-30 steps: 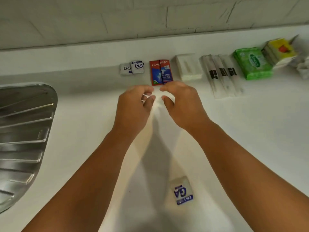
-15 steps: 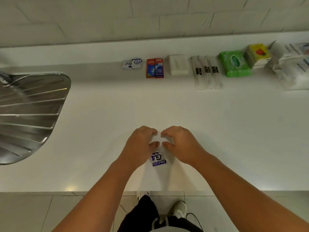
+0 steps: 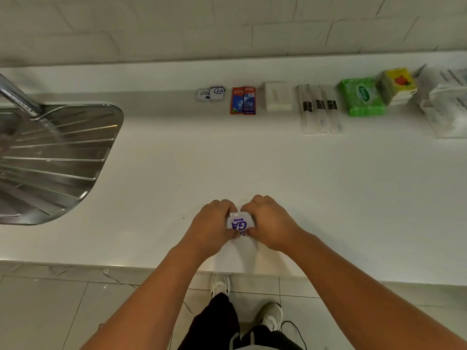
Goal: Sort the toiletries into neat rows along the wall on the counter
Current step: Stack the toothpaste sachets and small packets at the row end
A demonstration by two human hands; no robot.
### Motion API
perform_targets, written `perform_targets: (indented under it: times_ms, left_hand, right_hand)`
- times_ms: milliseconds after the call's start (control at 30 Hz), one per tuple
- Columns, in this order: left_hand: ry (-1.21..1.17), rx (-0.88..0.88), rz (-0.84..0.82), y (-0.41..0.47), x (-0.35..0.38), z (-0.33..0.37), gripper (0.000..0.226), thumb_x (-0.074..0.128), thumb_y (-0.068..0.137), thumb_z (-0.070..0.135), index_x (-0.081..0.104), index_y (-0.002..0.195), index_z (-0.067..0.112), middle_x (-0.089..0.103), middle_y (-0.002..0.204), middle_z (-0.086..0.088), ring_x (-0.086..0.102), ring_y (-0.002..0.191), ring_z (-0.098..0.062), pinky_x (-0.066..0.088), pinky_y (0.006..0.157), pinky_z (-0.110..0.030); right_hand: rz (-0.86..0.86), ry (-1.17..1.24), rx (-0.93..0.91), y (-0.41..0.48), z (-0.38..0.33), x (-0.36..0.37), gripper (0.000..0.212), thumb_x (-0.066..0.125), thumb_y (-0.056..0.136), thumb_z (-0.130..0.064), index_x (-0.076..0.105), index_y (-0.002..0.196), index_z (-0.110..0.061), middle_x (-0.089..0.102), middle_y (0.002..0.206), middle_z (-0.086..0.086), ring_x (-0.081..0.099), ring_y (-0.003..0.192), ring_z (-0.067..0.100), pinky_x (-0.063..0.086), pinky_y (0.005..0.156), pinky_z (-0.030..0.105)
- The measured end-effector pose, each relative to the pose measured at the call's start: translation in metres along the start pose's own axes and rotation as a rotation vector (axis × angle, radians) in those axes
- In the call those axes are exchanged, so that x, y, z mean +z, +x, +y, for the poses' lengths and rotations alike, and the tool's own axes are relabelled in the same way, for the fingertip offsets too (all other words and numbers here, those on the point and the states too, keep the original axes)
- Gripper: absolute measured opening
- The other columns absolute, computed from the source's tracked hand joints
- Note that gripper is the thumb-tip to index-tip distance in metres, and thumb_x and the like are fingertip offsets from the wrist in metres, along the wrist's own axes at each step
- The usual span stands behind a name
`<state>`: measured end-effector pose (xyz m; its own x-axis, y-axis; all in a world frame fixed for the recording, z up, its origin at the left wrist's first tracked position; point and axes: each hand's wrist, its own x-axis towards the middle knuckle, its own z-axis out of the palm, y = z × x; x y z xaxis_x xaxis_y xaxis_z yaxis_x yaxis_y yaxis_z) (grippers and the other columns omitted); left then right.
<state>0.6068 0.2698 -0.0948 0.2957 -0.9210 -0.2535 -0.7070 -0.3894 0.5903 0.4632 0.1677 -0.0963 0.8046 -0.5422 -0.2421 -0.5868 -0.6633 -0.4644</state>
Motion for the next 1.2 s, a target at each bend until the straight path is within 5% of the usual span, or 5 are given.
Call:
perform_targets:
  times_ms: [133, 400, 567, 900, 1200]
  left_hand:
    - [-0.209, 0.047, 0.005, 0.014, -0.015, -0.012, 0.03, 0.072, 0.084, 0.005, 0.059, 0.105, 0.024, 0.056, 0.073, 0.011, 0.056, 0.069, -0.011, 0.057, 0.073, -0.034]
    - [-0.463, -0.018, 0.125, 0.075, -0.069, -0.03, 0.047, 0.074, 0.088, 0.016, 0.053, 0.125, 0.036, 0.073, 0.091, 0.008, 0.067, 0.083, -0.008, 0.051, 0.078, -0.017]
    - [-0.272, 0.078, 0.062, 0.122, -0.105, -0.042, 0.035, 0.075, 0.087, 0.021, 0.061, 0.117, 0.035, 0.072, 0.086, 0.01, 0.063, 0.071, 0.002, 0.041, 0.067, -0.004]
    - [-0.794, -0.096, 0.206, 0.206, -0.125, -0.072, 0.011, 0.076, 0.086, 0.017, 0.074, 0.097, 0.013, 0.073, 0.079, -0.005, 0.06, 0.07, -0.014, 0.055, 0.073, -0.034]
    - [-0.764, -0.162, 0.374, 0.305, -0.166, -0.1, 0.015, 0.072, 0.09, 0.019, 0.071, 0.076, 0.022, 0.069, 0.069, -0.005, 0.059, 0.059, -0.013, 0.056, 0.066, -0.031]
  right_hand:
    - [0.044, 0.175, 0.046, 0.014, -0.004, -0.002, 0.015, 0.061, 0.09, -0.024, 0.071, 0.099, -0.016, 0.06, 0.091, 0.004, 0.057, 0.084, 0.021, 0.049, 0.075, 0.036]
    - [0.07, 0.392, 0.211, 0.076, -0.018, -0.028, 0.042, 0.056, 0.096, -0.028, 0.053, 0.054, -0.025, 0.043, 0.052, -0.004, 0.036, 0.048, 0.008, 0.028, 0.049, 0.017]
    - [0.183, 0.503, 0.186, 0.128, -0.027, -0.043, 0.019, 0.065, 0.092, -0.024, 0.072, 0.109, -0.023, 0.067, 0.092, -0.008, 0.062, 0.082, 0.01, 0.048, 0.078, 0.02]
    - [0.453, 1.262, 0.38, 0.231, -0.034, -0.057, 0.006, 0.067, 0.09, -0.006, 0.07, 0.085, -0.007, 0.072, 0.078, 0.015, 0.067, 0.068, 0.023, 0.06, 0.078, 0.041]
    - [0.648, 0.431, 0.328, 0.329, -0.019, -0.086, 0.027, 0.06, 0.094, -0.027, 0.066, 0.118, -0.017, 0.07, 0.113, -0.002, 0.066, 0.095, 0.01, 0.051, 0.085, 0.02]
